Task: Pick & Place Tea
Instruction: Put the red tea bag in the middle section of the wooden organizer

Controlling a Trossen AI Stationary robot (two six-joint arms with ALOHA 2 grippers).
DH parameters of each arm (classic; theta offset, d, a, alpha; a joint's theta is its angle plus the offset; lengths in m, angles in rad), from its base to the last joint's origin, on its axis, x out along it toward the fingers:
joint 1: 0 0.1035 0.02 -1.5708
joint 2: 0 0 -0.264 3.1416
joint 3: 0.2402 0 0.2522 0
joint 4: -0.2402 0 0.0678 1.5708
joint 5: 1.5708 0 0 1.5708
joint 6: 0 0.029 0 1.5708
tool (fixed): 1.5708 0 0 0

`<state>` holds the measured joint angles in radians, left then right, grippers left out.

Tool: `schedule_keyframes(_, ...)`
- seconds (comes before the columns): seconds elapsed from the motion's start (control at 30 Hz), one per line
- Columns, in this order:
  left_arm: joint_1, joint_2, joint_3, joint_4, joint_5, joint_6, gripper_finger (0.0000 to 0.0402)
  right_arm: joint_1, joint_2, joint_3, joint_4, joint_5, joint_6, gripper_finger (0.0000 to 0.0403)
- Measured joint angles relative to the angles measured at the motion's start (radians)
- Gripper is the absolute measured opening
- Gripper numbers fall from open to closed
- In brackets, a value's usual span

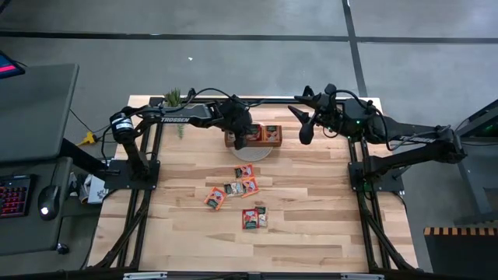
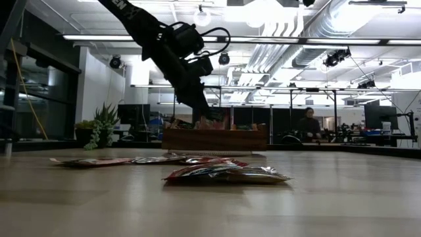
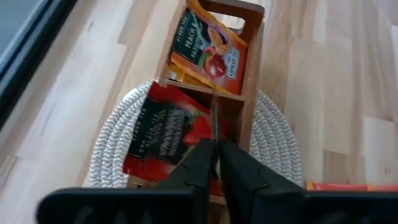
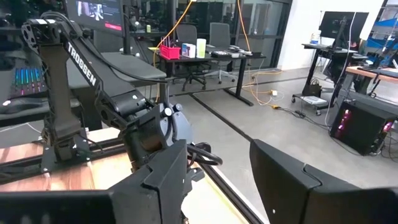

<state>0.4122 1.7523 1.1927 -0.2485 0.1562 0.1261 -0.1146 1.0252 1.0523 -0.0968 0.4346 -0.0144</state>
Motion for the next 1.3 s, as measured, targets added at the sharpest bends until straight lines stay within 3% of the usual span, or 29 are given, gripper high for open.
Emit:
schedule_keyframes(0.27,0.0,0.0,0.0,0.015,-0.074,0.0,0.0124,0.0,0.0,0.0,-0.022,-0.018,0.023,0.0173)
schedule_keyframes(0.43,0.0,0.0,0.003,0.009,-0.086,0.0,0.0157,0.0,0.0,0.0,-0.048,-0.024,0.038,0.0173)
schedule_keyframes(0.63,0.0,0.0,0.118,-0.11,-0.142,0.014,0.0163,0.0,0.0,0.0,-0.055,-0.052,0.041,0.0174)
schedule_keyframes(0.97,0.0,-0.009,0.457,-0.47,-0.202,0.061,0.0163,0.0,0.0,0.0,-0.122,-0.116,0.043,0.0173)
schedule_keyframes(1.1,0.0,-0.072,0.545,-0.585,-0.222,0.037,0.0163,0.0,0.0,0.0,-0.2,-0.188,0.073,0.0173)
schedule_keyframes(1.3,-0.01,-0.228,0.558,-0.717,-0.304,-0.07,0.0163,0.0,0.001,0.0,-0.334,-0.315,0.088,0.0172)
